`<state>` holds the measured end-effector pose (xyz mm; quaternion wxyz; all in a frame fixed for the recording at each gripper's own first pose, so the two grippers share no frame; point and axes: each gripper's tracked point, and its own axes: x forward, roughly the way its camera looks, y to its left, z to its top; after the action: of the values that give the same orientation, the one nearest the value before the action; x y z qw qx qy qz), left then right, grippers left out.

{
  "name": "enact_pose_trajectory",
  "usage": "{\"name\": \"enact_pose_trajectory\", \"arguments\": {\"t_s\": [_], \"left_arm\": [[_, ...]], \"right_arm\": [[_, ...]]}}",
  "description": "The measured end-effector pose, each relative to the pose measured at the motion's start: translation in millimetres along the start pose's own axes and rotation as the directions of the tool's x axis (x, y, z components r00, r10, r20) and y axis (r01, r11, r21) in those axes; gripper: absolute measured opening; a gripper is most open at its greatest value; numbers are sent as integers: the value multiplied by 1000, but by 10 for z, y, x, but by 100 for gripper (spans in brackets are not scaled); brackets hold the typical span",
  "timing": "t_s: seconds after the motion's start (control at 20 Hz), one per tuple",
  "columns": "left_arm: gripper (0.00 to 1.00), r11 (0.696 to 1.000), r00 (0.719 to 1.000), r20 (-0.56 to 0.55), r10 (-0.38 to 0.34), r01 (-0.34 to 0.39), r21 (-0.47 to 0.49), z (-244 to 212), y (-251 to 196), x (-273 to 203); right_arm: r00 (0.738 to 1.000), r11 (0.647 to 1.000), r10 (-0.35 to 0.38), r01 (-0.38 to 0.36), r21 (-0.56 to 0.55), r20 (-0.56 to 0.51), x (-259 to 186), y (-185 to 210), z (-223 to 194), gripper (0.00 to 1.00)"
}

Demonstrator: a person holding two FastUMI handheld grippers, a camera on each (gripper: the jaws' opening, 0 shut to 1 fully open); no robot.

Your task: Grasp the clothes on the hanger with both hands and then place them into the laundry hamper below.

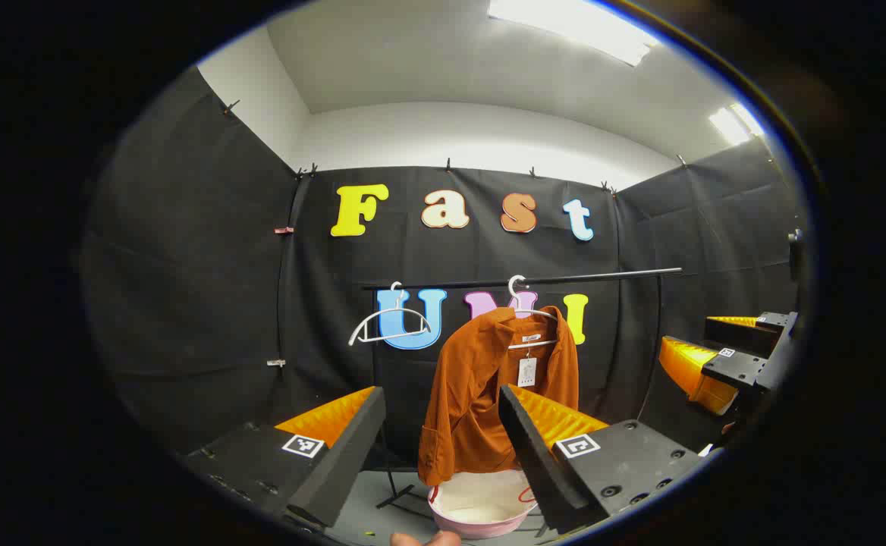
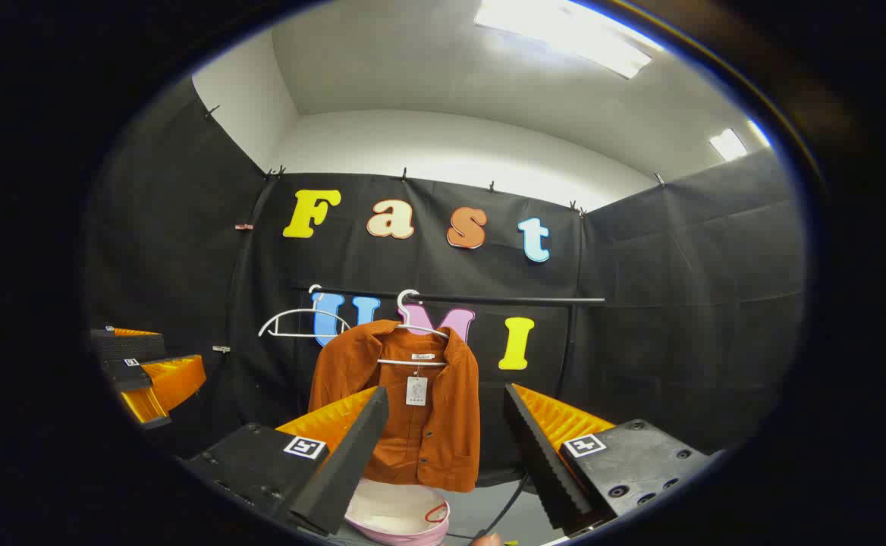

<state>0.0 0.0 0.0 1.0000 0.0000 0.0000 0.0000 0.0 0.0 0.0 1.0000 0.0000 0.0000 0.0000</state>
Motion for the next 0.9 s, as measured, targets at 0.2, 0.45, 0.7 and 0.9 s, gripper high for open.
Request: {"name": "enact_pose_trajectory", "arguments": {"t_s": [0.2, 0.45, 0.7, 0.9], "left_arm": [[95, 1000, 1000, 1, -8, 8, 5, -8, -18, 42], [95, 1000, 1000, 4, -12, 12, 14, 6, -30, 61], [95, 1000, 1000, -1, -12, 12, 21, -20, -26, 61], [95, 1000, 1000, -4, -10, 10, 21, -47, -25, 64]], "right_arm": [[1000, 1000, -6, 6, 2, -1, 10, -2, -11, 99], [1000, 1000, -12, 12, -2, -5, 22, -20, -36, 98], [1000, 1000, -9, 9, -1, -13, 19, 5, -66, 98], [1000, 1000, -15, 15, -5, -17, 1, -7, -97, 98]]}}
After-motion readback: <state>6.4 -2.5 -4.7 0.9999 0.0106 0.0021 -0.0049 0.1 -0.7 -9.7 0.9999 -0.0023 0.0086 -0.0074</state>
